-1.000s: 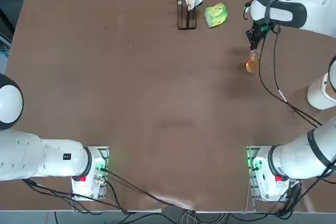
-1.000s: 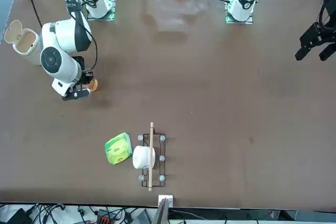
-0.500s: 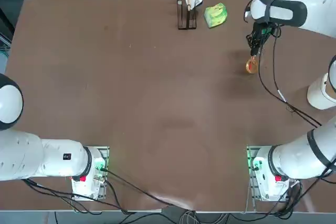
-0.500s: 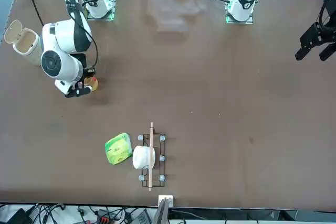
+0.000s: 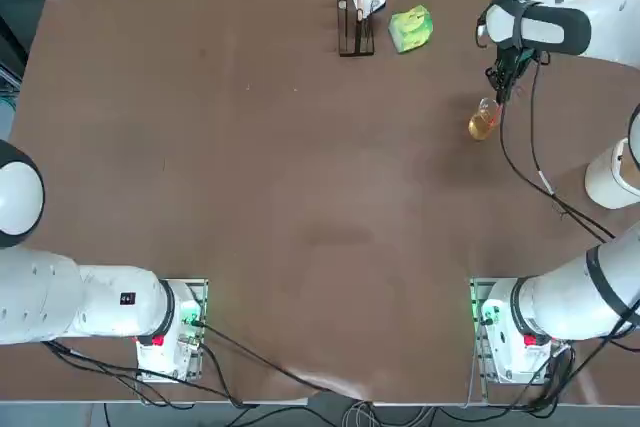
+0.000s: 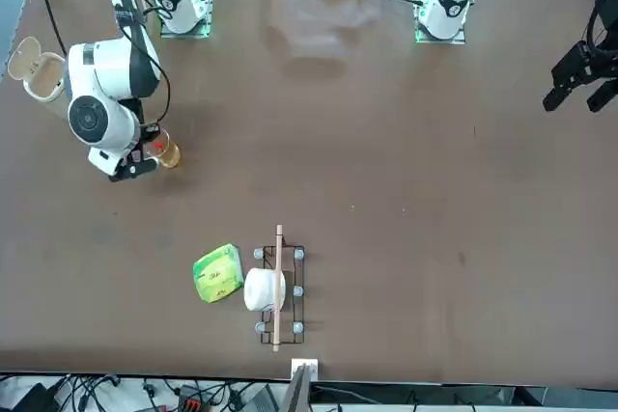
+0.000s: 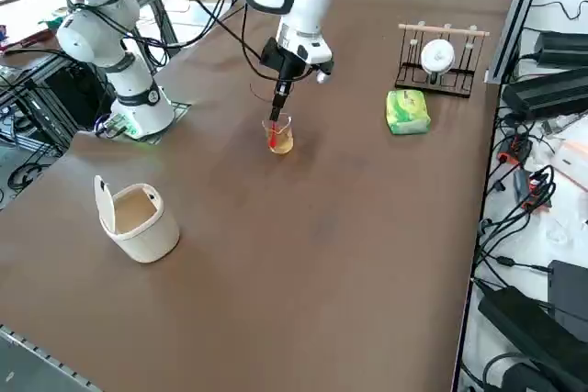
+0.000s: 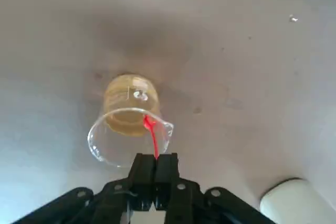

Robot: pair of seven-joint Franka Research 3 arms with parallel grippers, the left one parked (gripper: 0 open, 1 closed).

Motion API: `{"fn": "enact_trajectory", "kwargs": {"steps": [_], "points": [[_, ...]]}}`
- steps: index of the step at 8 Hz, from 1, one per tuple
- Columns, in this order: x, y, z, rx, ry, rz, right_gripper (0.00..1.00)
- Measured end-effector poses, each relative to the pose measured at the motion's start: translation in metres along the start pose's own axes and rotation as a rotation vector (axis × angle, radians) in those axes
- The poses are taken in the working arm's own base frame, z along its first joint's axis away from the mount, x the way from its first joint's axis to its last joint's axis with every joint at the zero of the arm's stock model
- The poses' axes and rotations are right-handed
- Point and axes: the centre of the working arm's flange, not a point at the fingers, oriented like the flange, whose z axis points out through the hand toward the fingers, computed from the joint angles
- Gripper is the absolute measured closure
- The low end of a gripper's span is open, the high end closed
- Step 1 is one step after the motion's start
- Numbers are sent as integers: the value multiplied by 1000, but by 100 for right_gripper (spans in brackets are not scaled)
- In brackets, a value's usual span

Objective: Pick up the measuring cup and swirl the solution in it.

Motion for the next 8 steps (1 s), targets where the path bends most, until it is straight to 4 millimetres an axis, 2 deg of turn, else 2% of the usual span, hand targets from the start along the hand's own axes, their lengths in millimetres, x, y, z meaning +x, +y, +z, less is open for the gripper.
{"fn": "enact_trajectory", "kwargs": {"steps": [4,8], "points": [[14,-9,-2,132,96,85,98],[8,-13,4,165,32,112,98]]}}
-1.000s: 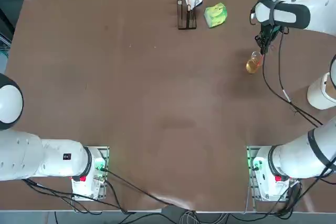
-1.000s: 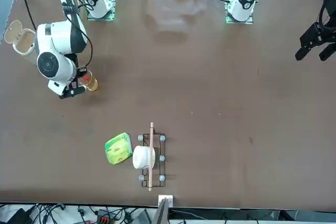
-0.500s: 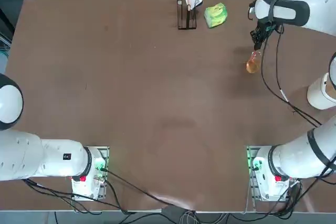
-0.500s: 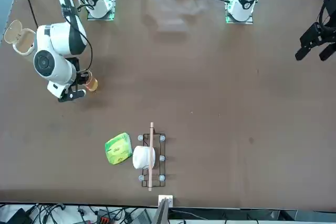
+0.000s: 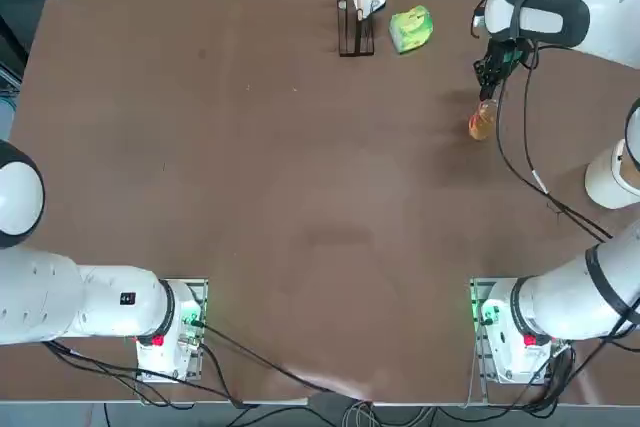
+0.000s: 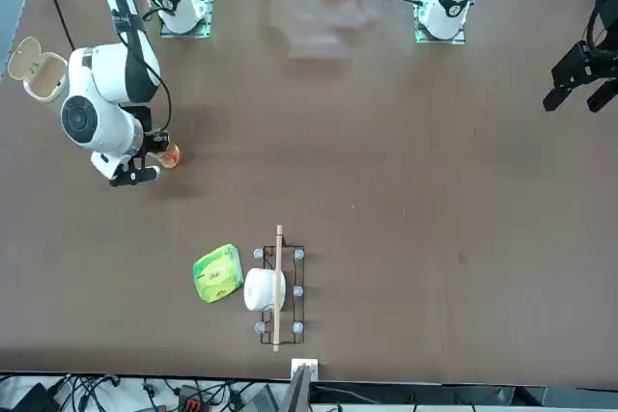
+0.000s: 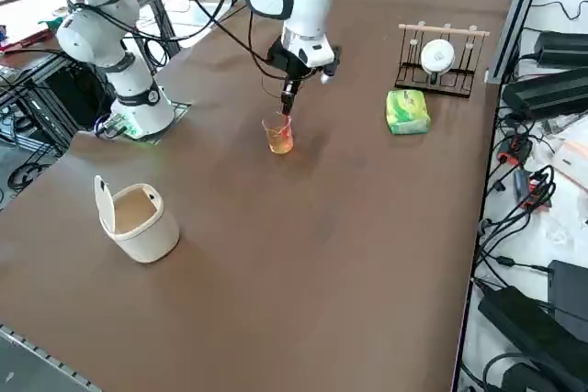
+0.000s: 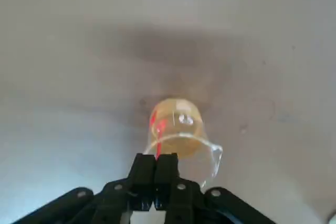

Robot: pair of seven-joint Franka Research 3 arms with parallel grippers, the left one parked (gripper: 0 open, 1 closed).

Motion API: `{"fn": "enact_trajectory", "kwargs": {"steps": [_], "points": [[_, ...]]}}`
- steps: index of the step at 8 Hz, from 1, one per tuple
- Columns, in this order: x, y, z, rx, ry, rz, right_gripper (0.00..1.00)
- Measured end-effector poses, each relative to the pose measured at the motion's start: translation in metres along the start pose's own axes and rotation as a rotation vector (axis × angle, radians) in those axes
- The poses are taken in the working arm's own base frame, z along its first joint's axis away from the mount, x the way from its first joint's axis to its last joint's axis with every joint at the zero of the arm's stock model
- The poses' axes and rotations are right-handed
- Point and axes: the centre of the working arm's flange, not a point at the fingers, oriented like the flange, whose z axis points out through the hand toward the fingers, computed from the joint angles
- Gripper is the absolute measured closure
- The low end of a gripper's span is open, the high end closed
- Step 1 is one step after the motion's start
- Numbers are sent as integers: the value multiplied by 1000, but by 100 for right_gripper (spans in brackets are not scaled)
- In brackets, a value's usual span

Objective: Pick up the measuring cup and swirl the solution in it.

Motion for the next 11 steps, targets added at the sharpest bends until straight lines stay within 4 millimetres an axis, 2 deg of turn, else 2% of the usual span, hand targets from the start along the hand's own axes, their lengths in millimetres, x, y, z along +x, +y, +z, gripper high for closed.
{"fn": "enact_trajectory", "kwargs": {"steps": [3,6,7,11], "points": [[-6,5,5,-1,-47,-33,98],[-8,41,5,-71,-45,-85,98],[-6,46,3,-82,-22,-85,98],[3,35,-2,31,59,-11,98]]}}
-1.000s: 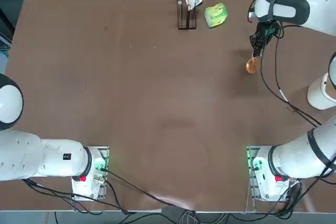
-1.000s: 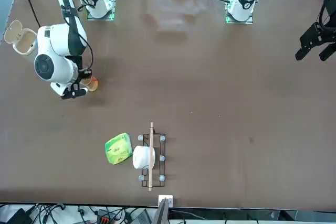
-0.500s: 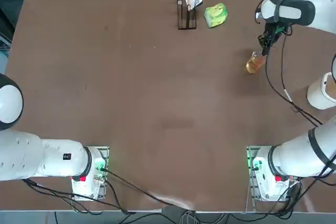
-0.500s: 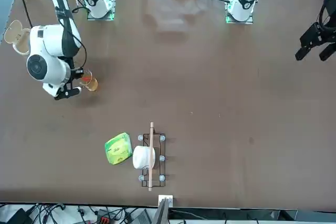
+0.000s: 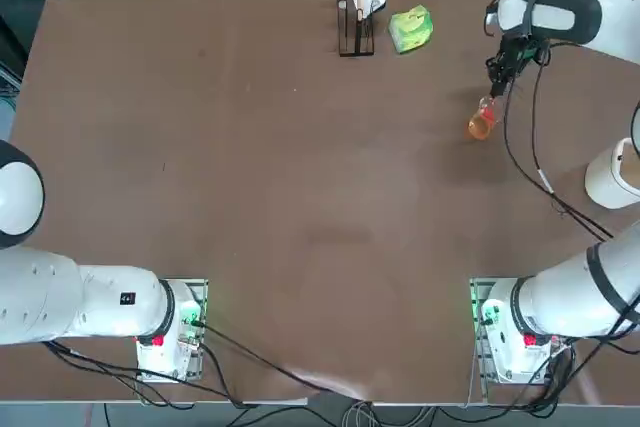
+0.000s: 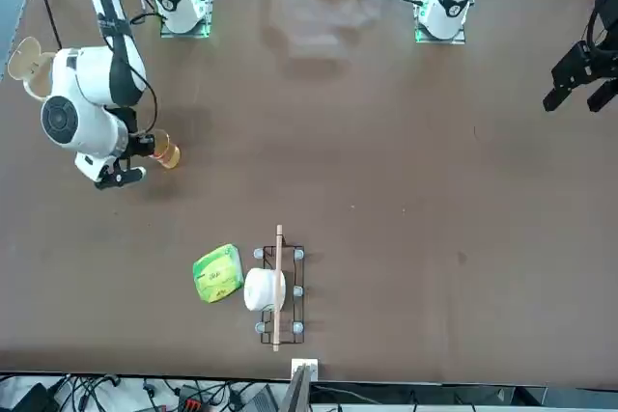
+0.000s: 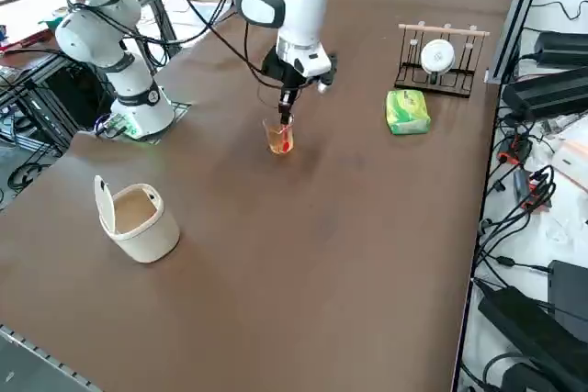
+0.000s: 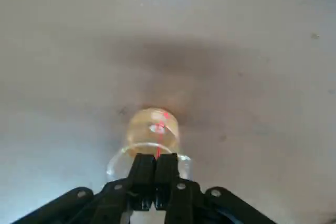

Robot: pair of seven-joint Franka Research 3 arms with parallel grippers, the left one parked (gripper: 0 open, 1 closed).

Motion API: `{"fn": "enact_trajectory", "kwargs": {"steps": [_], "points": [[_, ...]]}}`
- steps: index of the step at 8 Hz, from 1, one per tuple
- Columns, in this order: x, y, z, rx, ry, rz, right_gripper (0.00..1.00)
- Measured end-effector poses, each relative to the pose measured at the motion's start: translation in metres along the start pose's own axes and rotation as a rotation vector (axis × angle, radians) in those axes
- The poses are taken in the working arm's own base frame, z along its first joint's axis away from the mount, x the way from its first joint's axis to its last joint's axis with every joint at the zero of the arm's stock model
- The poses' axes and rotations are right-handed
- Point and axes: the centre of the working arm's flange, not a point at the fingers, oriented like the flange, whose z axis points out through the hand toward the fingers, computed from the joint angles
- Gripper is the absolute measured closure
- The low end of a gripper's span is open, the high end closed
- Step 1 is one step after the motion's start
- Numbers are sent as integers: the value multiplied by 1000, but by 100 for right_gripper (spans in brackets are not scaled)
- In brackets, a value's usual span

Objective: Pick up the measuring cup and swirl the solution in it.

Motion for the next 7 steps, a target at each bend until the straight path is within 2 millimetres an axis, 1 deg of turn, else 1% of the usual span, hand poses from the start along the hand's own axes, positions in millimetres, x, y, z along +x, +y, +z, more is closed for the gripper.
{"fn": "enact_trajectory", "kwargs": {"steps": [2,4,7], "points": [[-1,-4,1,23,-12,24,98],[-8,-7,6,33,-76,26,98],[-15,-7,8,40,-125,22,98]]}}
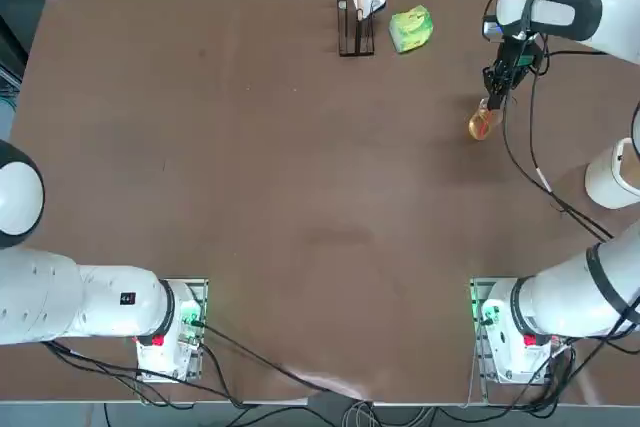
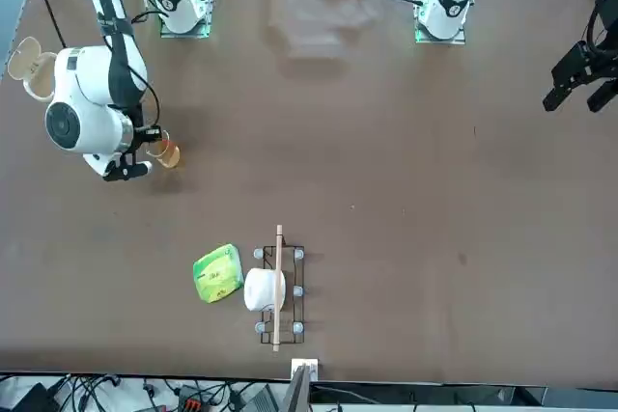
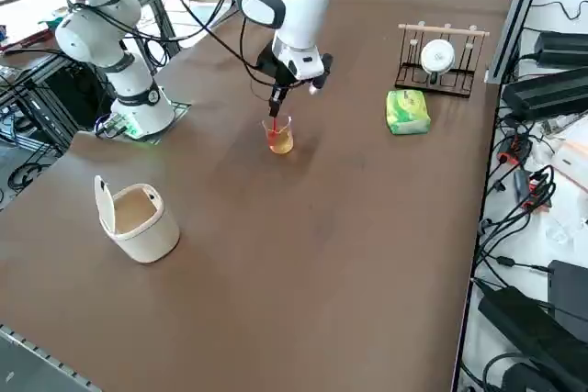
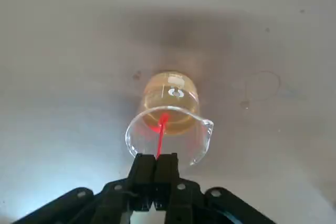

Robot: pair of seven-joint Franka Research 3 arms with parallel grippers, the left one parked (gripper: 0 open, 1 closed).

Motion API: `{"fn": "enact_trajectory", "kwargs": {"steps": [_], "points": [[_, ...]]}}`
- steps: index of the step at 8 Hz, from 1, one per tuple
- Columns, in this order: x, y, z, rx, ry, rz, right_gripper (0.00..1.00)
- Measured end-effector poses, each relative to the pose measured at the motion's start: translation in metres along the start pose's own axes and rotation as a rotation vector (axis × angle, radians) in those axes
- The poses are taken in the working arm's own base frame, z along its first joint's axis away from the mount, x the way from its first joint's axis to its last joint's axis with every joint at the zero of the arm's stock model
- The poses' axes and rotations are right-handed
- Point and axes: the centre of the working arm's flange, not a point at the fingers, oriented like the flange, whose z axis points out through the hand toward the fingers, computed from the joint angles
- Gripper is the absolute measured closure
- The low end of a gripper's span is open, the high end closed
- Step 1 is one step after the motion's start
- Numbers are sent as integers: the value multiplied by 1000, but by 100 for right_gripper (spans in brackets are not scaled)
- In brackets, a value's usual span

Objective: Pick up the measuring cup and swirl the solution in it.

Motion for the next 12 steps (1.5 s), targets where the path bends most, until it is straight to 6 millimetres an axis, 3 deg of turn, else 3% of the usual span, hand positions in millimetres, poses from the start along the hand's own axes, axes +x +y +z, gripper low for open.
{"fn": "enact_trajectory", "kwargs": {"steps": [4,7,9,12], "points": [[1,18,-5,-80,12,-58,98],[9,16,-10,-89,81,-52,98],[12,-1,-11,-80,96,1,98],[11,-47,-8,-107,81,60,98]]}}
